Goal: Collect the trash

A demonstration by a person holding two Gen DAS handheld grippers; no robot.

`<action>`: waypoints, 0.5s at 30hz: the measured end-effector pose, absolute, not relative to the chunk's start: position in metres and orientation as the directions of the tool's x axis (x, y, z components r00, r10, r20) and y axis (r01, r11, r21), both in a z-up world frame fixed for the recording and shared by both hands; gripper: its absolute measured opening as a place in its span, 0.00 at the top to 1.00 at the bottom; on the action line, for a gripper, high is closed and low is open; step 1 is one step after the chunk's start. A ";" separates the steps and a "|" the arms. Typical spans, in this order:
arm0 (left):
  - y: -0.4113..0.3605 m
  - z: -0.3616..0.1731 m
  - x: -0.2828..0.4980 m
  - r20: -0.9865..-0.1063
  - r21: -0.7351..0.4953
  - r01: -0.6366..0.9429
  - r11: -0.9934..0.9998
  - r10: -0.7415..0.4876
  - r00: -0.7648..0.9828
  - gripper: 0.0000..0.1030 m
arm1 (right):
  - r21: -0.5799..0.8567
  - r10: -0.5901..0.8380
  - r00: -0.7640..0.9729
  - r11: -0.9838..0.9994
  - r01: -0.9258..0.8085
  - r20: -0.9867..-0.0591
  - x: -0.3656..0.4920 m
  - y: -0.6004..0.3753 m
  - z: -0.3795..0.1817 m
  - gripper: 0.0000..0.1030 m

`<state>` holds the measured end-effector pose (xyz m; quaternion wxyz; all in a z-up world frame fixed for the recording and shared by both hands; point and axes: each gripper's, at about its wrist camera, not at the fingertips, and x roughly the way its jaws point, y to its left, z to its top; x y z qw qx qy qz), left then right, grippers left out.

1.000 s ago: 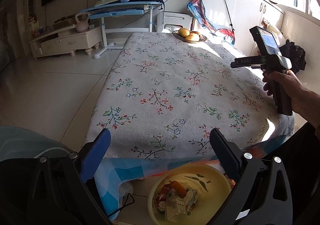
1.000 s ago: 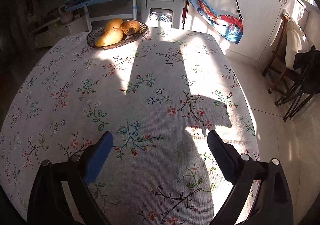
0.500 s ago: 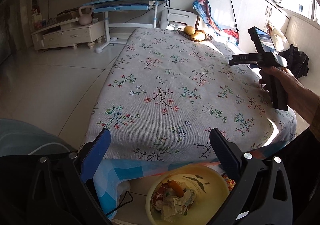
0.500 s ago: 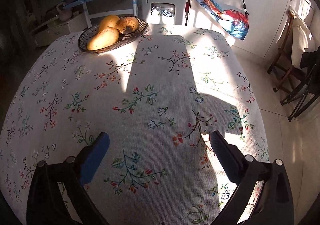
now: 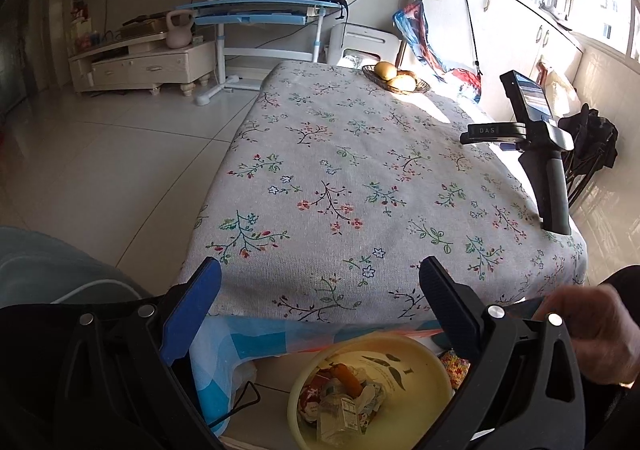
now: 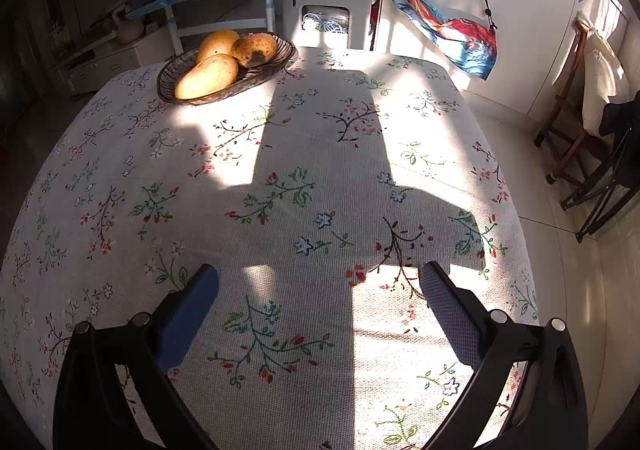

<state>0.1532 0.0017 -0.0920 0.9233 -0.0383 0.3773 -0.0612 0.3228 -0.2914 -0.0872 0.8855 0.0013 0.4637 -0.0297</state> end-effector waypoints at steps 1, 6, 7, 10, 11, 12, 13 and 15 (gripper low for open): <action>0.002 -0.091 0.152 -0.692 -0.117 0.086 0.989 -0.144 0.708 0.07 | -0.025 -0.051 0.568 0.998 0.054 -0.821 0.323 -0.291 -0.087 0.06; 0.010 -0.089 0.150 -0.689 -0.129 0.073 0.989 -0.142 0.711 0.07 | -0.025 -0.051 0.568 0.998 0.054 -0.821 0.323 -0.291 -0.087 0.07; 0.014 -0.088 0.151 -0.689 -0.139 0.063 0.988 -0.142 0.711 0.07 | -0.025 -0.051 0.568 0.998 0.054 -0.821 0.323 -0.291 -0.087 0.07; 0.024 -0.089 0.154 -0.694 -0.174 0.033 0.984 -0.147 0.705 0.07 | -0.025 -0.051 0.568 0.998 0.053 -0.821 0.323 -0.292 -0.087 0.07; 0.026 -0.090 0.155 -0.697 -0.187 0.027 0.982 -0.152 0.701 0.07 | -0.025 -0.051 0.568 0.998 0.054 -0.821 0.323 -0.291 -0.087 0.07; 0.027 -0.090 0.156 -0.699 -0.199 0.023 0.980 -0.159 0.697 0.07 | -0.025 -0.051 0.568 0.998 0.054 -0.821 0.323 -0.291 -0.087 0.06; 0.028 -0.091 0.156 -0.702 -0.208 0.023 0.978 -0.166 0.693 0.07 | -0.025 -0.051 0.568 0.998 0.054 -0.821 0.323 -0.291 -0.087 0.07; 0.025 -0.091 0.157 -0.703 -0.213 0.030 0.977 -0.175 0.689 0.07 | -0.025 -0.051 0.568 0.998 0.053 -0.821 0.323 -0.291 -0.087 0.07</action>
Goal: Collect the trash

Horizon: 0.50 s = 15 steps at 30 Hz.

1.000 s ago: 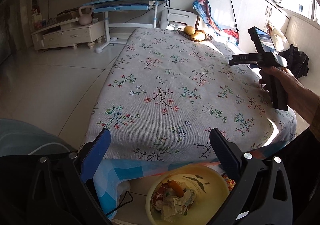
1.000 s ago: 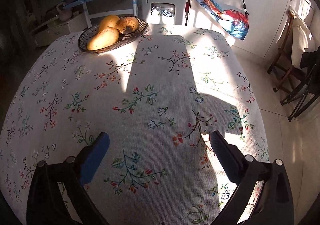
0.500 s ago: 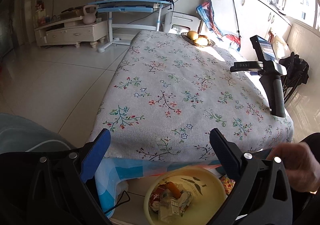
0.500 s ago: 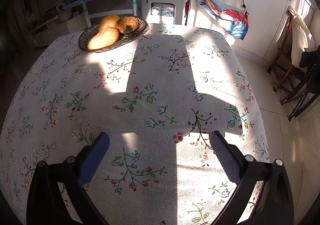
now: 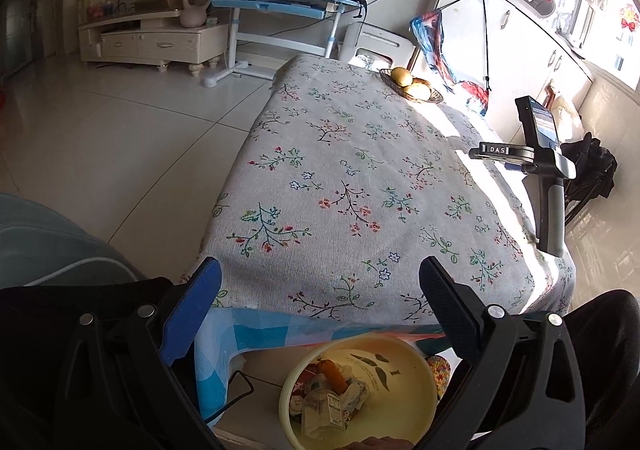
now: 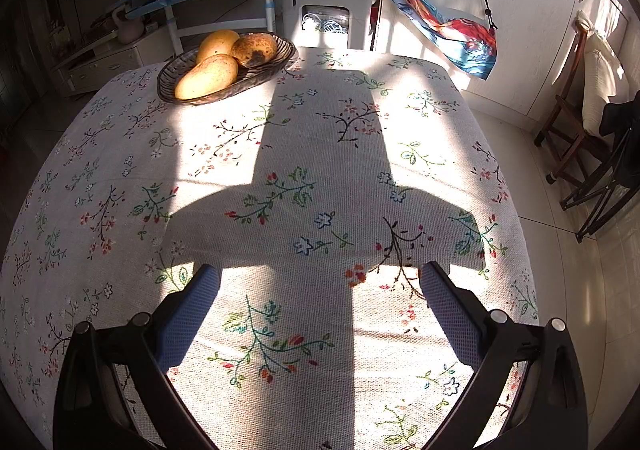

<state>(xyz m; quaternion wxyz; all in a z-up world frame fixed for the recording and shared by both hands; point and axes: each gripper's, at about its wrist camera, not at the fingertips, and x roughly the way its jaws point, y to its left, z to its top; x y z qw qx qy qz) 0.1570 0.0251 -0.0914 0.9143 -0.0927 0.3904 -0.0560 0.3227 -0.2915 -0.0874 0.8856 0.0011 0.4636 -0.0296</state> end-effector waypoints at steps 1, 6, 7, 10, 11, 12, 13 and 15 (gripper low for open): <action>0.023 -0.091 0.157 -0.701 -0.211 0.037 0.977 -0.178 0.690 0.07 | -0.025 -0.051 0.568 0.998 0.054 -0.821 0.323 -0.292 -0.087 0.07; 0.023 -0.087 0.151 -0.686 -0.192 0.045 0.980 -0.167 0.708 0.07 | -0.025 -0.051 0.568 0.998 0.054 -0.821 0.322 -0.292 -0.087 0.06; 0.024 -0.086 0.150 -0.683 -0.197 0.040 0.980 -0.166 0.711 0.07 | -0.025 -0.052 0.569 0.998 0.054 -0.821 0.322 -0.292 -0.087 0.06; 0.028 -0.084 0.149 -0.675 -0.201 0.023 0.979 -0.155 0.722 0.07 | -0.025 -0.052 0.569 0.998 0.054 -0.821 0.323 -0.291 -0.087 0.06; 0.029 -0.083 0.148 -0.672 -0.199 0.020 0.980 -0.151 0.725 0.07 | -0.025 -0.052 0.569 0.998 0.054 -0.821 0.323 -0.291 -0.087 0.06; 0.030 -0.083 0.147 -0.669 -0.197 0.017 0.980 -0.147 0.728 0.07 | -0.025 -0.051 0.569 0.998 0.054 -0.821 0.323 -0.291 -0.087 0.06; 0.031 -0.082 0.146 -0.667 -0.196 0.014 0.981 -0.144 0.731 0.07 | -0.026 -0.052 0.569 0.998 0.054 -0.821 0.323 -0.291 -0.087 0.06; 0.031 -0.081 0.144 -0.662 -0.190 0.011 0.982 -0.136 0.737 0.07 | -0.025 -0.052 0.569 0.998 0.054 -0.821 0.322 -0.291 -0.087 0.06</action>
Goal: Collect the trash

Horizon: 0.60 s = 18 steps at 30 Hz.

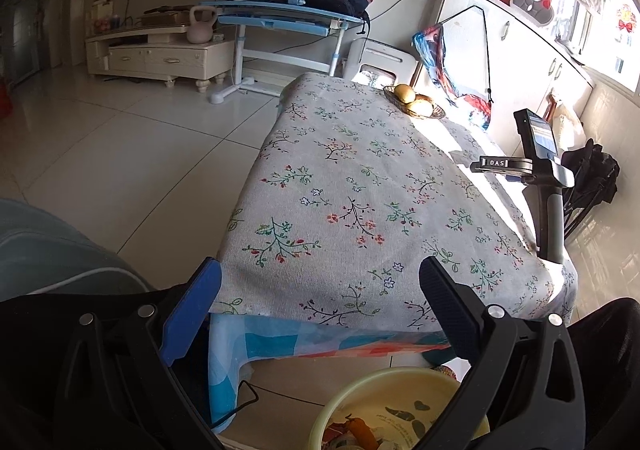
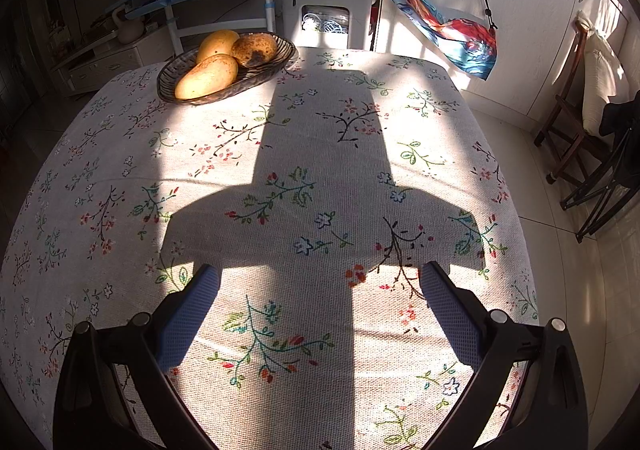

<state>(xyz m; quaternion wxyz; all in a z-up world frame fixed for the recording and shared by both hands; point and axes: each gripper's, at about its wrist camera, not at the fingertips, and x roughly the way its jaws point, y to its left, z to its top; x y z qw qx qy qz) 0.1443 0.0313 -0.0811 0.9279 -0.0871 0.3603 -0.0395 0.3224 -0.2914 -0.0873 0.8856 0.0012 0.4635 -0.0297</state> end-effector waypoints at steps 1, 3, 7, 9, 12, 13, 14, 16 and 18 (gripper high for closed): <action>0.031 -0.080 0.144 -0.659 -0.186 0.010 0.982 -0.132 0.740 0.07 | -0.025 -0.051 0.569 0.998 0.054 -0.821 0.323 -0.291 -0.087 0.06; 0.032 -0.078 0.142 -0.650 -0.177 0.005 0.984 -0.120 0.750 0.07 | -0.025 -0.052 0.569 0.998 0.054 -0.821 0.323 -0.291 -0.087 0.07; 0.039 -0.073 0.137 -0.624 -0.178 -0.017 0.984 -0.099 0.775 0.07 | -0.026 -0.052 0.569 0.998 0.054 -0.821 0.323 -0.291 -0.087 0.07; 0.045 -0.071 0.135 -0.609 -0.186 -0.037 0.982 -0.086 0.788 0.07 | -0.026 -0.052 0.569 0.998 0.054 -0.821 0.323 -0.291 -0.087 0.06; 0.057 -0.067 0.130 -0.590 -0.210 -0.075 0.975 -0.065 0.805 0.07 | -0.026 -0.052 0.569 0.998 0.054 -0.821 0.322 -0.291 -0.087 0.06; 0.061 -0.066 0.129 -0.584 -0.222 -0.087 0.971 -0.061 0.809 0.07 | -0.026 -0.052 0.569 0.998 0.054 -0.821 0.323 -0.291 -0.087 0.06; 0.064 -0.065 0.128 -0.578 -0.233 -0.097 0.968 -0.058 0.814 0.07 | -0.026 -0.052 0.569 0.998 0.054 -0.821 0.323 -0.291 -0.087 0.06; 0.071 -0.063 0.124 -0.566 -0.253 -0.111 0.961 -0.054 0.823 0.07 | -0.026 -0.052 0.569 0.998 0.054 -0.821 0.322 -0.291 -0.087 0.07; 0.075 -0.061 0.120 -0.550 -0.268 -0.120 0.956 -0.049 0.834 0.07 | -0.025 -0.052 0.569 0.998 0.054 -0.821 0.322 -0.291 -0.087 0.07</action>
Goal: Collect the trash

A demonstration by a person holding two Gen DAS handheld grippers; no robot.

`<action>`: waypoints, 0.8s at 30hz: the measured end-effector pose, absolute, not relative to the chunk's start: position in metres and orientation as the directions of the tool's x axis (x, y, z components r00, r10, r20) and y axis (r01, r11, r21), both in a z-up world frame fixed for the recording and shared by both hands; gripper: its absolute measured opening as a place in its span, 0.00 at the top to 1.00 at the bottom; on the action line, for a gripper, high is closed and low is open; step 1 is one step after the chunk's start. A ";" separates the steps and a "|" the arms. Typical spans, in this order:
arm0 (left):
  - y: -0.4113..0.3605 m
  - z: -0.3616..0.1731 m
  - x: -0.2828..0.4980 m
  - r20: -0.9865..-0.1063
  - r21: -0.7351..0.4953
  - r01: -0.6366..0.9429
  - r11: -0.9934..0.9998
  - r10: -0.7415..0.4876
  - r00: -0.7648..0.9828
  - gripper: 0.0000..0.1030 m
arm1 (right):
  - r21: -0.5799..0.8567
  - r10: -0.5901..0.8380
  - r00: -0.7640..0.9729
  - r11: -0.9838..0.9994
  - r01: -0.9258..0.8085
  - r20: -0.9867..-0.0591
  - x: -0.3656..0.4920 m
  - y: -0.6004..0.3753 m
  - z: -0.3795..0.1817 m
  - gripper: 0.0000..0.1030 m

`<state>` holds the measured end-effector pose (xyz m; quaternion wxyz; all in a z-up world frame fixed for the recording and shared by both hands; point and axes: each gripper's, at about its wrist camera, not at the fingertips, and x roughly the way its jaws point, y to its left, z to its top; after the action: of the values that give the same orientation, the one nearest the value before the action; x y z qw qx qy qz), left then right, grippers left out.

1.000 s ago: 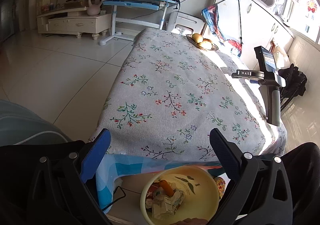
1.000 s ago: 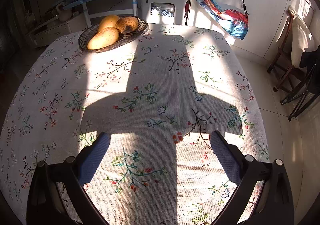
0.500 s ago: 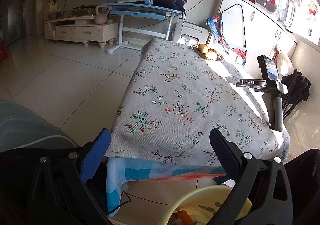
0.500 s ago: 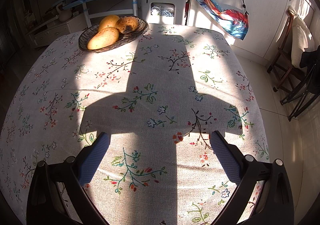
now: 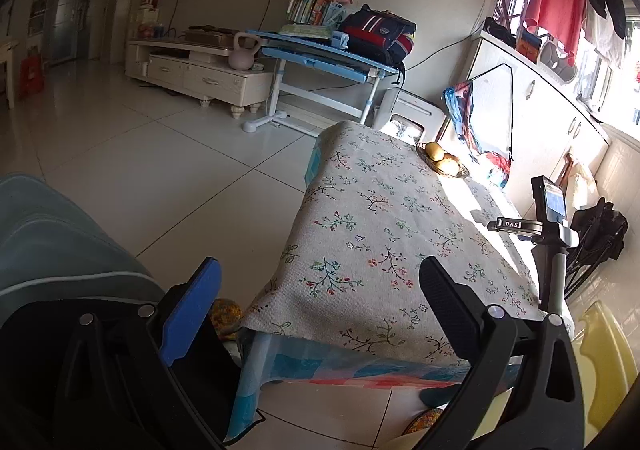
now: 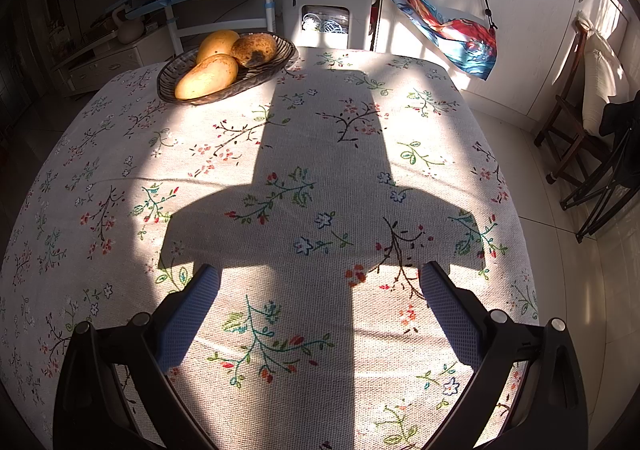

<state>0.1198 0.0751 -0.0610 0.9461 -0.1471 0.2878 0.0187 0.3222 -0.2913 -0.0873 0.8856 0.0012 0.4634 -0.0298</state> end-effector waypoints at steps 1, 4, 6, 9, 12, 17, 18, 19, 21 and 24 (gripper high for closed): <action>0.076 -0.060 0.118 -0.543 -0.273 -0.123 0.954 -0.047 0.838 0.07 | -0.026 -0.052 0.569 0.998 0.054 -0.821 0.322 -0.291 -0.087 0.07; 0.080 -0.058 0.114 -0.526 -0.286 -0.128 0.950 -0.044 0.849 0.07 | -0.026 -0.052 0.569 0.998 0.054 -0.821 0.322 -0.291 -0.087 0.07; 0.081 -0.058 0.114 -0.523 -0.291 -0.128 0.948 -0.046 0.851 0.07 | -0.026 -0.052 0.569 0.998 0.054 -0.821 0.323 -0.291 -0.087 0.06; 0.080 -0.060 0.115 -0.535 -0.281 -0.131 0.951 -0.042 0.844 0.07 | -0.026 -0.052 0.569 0.998 0.054 -0.821 0.323 -0.291 -0.087 0.06; 0.080 -0.061 0.115 -0.539 -0.279 -0.134 0.951 -0.040 0.842 0.07 | -0.026 -0.052 0.569 0.998 0.054 -0.821 0.323 -0.291 -0.087 0.07; 0.078 -0.065 0.119 -0.551 -0.273 -0.131 0.953 -0.043 0.833 0.07 | -0.026 -0.052 0.569 0.998 0.054 -0.821 0.322 -0.291 -0.087 0.07; 0.076 -0.065 0.121 -0.555 -0.268 -0.128 0.955 -0.044 0.831 0.07 | -0.026 -0.052 0.569 0.998 0.054 -0.821 0.323 -0.291 -0.087 0.07; 0.074 -0.066 0.123 -0.559 -0.262 -0.125 0.957 -0.045 0.828 0.07 | -0.026 -0.052 0.569 0.998 0.054 -0.821 0.323 -0.291 -0.087 0.07; 0.070 -0.068 0.124 -0.566 -0.252 -0.117 0.961 -0.048 0.823 0.07 | -0.026 -0.052 0.569 0.998 0.054 -0.821 0.323 -0.291 -0.088 0.06; 0.065 -0.070 0.127 -0.578 -0.241 -0.106 0.965 -0.055 0.814 0.07 | -0.026 -0.052 0.569 0.998 0.054 -0.821 0.323 -0.291 -0.088 0.06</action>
<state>0.1266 0.0648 -0.0704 0.9432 -0.1320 0.3044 0.0136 0.3229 -0.2915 -0.0876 0.8856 0.0011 0.4634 -0.0298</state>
